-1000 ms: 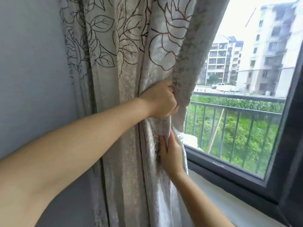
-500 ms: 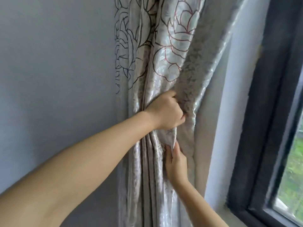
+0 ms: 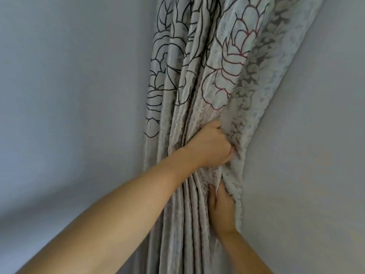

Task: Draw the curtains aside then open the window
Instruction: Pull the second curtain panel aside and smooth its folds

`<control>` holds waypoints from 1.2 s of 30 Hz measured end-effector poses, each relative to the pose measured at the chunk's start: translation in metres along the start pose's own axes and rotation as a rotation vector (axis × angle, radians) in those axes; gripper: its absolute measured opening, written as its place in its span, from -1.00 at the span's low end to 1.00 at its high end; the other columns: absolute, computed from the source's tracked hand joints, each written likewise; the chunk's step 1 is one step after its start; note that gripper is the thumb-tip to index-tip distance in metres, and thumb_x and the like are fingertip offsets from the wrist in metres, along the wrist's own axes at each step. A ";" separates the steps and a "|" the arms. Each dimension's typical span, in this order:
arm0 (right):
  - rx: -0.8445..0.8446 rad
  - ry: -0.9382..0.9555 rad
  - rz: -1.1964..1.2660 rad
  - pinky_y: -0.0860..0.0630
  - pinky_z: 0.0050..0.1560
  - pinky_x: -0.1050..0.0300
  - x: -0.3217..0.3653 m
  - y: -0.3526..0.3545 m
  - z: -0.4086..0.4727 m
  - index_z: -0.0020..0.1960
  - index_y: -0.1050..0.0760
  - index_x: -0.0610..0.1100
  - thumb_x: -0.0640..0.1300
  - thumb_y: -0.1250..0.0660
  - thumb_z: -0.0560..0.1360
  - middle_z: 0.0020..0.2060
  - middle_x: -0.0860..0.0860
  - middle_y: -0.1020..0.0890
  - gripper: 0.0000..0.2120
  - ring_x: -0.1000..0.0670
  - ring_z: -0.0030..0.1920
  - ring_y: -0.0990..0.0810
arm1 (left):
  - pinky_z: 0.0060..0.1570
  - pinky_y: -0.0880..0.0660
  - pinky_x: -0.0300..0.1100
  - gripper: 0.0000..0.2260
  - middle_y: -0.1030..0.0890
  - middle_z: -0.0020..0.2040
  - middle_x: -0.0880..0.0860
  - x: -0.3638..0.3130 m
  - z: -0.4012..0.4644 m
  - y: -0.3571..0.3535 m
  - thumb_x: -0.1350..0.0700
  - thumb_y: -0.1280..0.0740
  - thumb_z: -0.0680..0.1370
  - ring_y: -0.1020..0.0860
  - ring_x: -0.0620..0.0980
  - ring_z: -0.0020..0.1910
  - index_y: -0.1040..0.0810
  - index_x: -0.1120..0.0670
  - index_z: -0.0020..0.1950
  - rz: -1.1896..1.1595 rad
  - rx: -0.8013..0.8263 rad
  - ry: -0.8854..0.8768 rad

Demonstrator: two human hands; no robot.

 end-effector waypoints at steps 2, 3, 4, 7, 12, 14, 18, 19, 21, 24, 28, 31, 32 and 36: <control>0.034 -0.018 0.012 -0.33 0.27 0.21 -0.012 -0.030 0.012 0.41 -0.17 -0.08 0.06 0.01 0.58 0.25 -0.10 -0.50 -0.56 0.02 0.20 -0.49 | -0.15 -0.21 -0.16 -0.65 -0.46 -0.64 -0.07 0.014 -0.015 -0.032 0.00 -0.26 0.40 -0.35 -0.04 -0.58 -0.44 0.02 -0.60 -0.026 0.022 0.045; 0.057 -0.026 0.027 -0.34 0.26 0.21 -0.018 -0.045 0.019 0.41 -0.17 -0.08 0.01 -0.01 0.56 0.24 -0.11 -0.51 -0.56 0.01 0.19 -0.50 | -0.14 -0.21 -0.16 -0.64 -0.46 -0.65 -0.07 0.023 -0.023 -0.046 0.00 -0.24 0.40 -0.35 -0.04 -0.58 -0.45 0.02 -0.60 -0.039 0.026 0.079; 0.074 -0.029 0.038 -0.35 0.23 0.23 -0.022 -0.059 0.025 0.41 -0.19 -0.11 -0.04 -0.03 0.55 0.23 -0.14 -0.53 -0.56 0.00 0.17 -0.51 | -0.14 -0.21 -0.16 -0.64 -0.46 -0.65 -0.06 0.031 -0.030 -0.059 0.00 -0.23 0.40 -0.36 -0.03 -0.59 -0.45 0.02 -0.61 -0.048 0.023 0.110; 0.010 -0.035 -0.001 -0.41 0.07 0.28 -0.032 -0.083 0.040 0.29 -0.36 -0.29 -0.06 -0.02 0.60 0.05 -0.26 -0.62 -0.60 -0.07 0.01 -0.60 | -0.14 -0.21 -0.16 -0.65 -0.46 -0.65 -0.06 0.040 -0.041 -0.090 -0.01 -0.28 0.37 -0.38 -0.03 -0.61 -0.44 0.05 -0.61 -0.081 0.018 0.161; -0.060 0.032 -0.081 -0.53 -0.34 0.10 -0.033 -0.084 0.046 0.02 -0.49 -0.37 0.15 0.14 0.57 -0.30 -0.29 -0.66 -0.34 -0.16 -0.36 -0.65 | -0.25 -0.44 -0.26 -0.65 -0.35 -0.71 -0.14 0.035 -0.015 -0.098 -0.02 -0.46 0.09 -0.21 -0.05 -0.65 -0.32 0.02 -0.71 0.001 0.035 0.179; -0.100 0.065 -0.080 -0.48 -0.53 0.12 -0.037 -0.084 0.043 -0.08 -0.49 -0.34 0.10 0.13 0.61 -0.42 -0.25 -0.63 -0.40 -0.15 -0.48 -0.60 | -0.27 -0.47 -0.27 -0.67 -0.34 -0.72 -0.14 0.036 -0.013 -0.097 -0.01 -0.44 0.08 -0.09 -0.04 -0.56 -0.32 0.02 -0.72 0.039 0.048 0.192; -0.033 0.020 0.042 -0.56 -0.32 0.06 -0.042 -0.087 0.038 0.08 -0.48 -0.30 0.21 0.14 0.57 -0.21 -0.29 -0.66 -0.35 -0.14 -0.27 -0.62 | -0.31 -0.50 -0.28 -0.67 -0.35 -0.70 -0.14 0.037 -0.017 -0.085 0.06 -0.47 0.11 -0.05 -0.06 -0.52 -0.34 0.00 -0.71 -0.040 0.071 0.185; 0.002 -0.010 0.077 -0.55 -0.13 0.12 -0.044 -0.087 0.035 0.22 -0.43 -0.23 0.22 0.13 0.56 -0.05 -0.24 -0.66 -0.37 -0.07 -0.12 -0.62 | -0.27 -0.47 -0.26 -0.67 -0.37 -0.69 -0.13 0.036 -0.020 -0.085 0.08 -0.46 0.14 -0.07 -0.07 -0.54 -0.34 0.01 -0.69 -0.070 0.089 0.180; 0.077 -0.029 0.111 -0.41 0.18 0.21 -0.043 -0.083 0.027 0.37 -0.25 0.05 0.16 0.05 0.56 0.22 -0.02 -0.54 -0.56 0.08 0.16 -0.51 | -0.14 -0.34 -0.18 -0.70 -0.44 -0.65 -0.07 0.030 -0.029 -0.087 0.07 -0.39 0.27 -0.21 -0.06 -0.57 -0.41 0.03 -0.63 -0.180 0.118 0.180; 0.149 -0.050 0.135 -0.27 0.34 0.16 -0.036 -0.062 0.007 0.39 -0.11 0.18 0.02 -0.07 0.56 0.34 0.07 -0.38 -0.58 0.17 0.34 -0.30 | -0.03 -0.36 -0.07 -0.72 -0.58 -0.47 0.04 0.008 -0.047 -0.081 0.08 -0.21 0.45 -0.46 0.05 -0.41 -0.53 0.10 -0.44 -0.398 0.085 0.182; 0.061 -0.162 0.079 -0.37 0.19 0.25 -0.036 0.007 -0.046 0.30 -0.12 0.34 0.05 -0.14 0.53 0.20 0.19 -0.42 -0.60 0.24 0.20 -0.37 | 0.15 -0.39 -0.01 -0.78 -0.58 -0.32 0.05 -0.054 -0.084 -0.059 0.11 -0.18 0.49 -0.49 0.04 -0.26 -0.55 0.09 -0.29 -0.652 -0.008 0.102; -0.021 -0.308 -0.017 -0.45 0.01 0.27 -0.039 0.068 -0.108 0.20 -0.22 0.46 0.10 -0.16 0.51 0.10 0.37 -0.43 -0.66 0.18 0.14 -0.45 | 0.28 -0.29 -0.07 -0.83 -0.60 -0.19 0.05 -0.105 -0.125 -0.051 0.12 -0.19 0.51 -0.51 0.03 -0.17 -0.56 0.09 -0.15 -0.968 0.041 0.141; -0.055 -0.345 -0.047 -0.44 -0.03 0.36 -0.038 0.088 -0.134 0.18 -0.26 0.45 0.11 -0.17 0.51 0.09 0.35 -0.46 -0.69 0.17 0.12 -0.48 | 0.25 -0.30 -0.13 -0.82 -0.61 -0.15 0.07 -0.122 -0.139 -0.049 0.12 -0.19 0.52 -0.52 0.04 -0.14 -0.57 0.10 -0.09 -1.098 0.075 0.180; -0.152 -0.562 -0.131 -0.41 -0.15 0.52 -0.025 0.158 -0.254 0.16 -0.39 0.32 0.04 -0.24 0.49 0.03 0.14 -0.59 -0.72 0.19 0.05 -0.54 | 0.15 -0.36 -0.30 -0.68 -0.52 0.17 0.05 -0.187 -0.186 -0.033 0.05 -0.17 0.53 -0.43 -0.19 0.11 -0.42 0.06 0.27 -1.690 0.288 0.478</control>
Point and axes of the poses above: each hand's wrist, its own z-axis towards the middle knuckle, its own y-axis out of the back of the hand, x = y × z, the point moved 8 cm from there along z, towards the middle knuckle
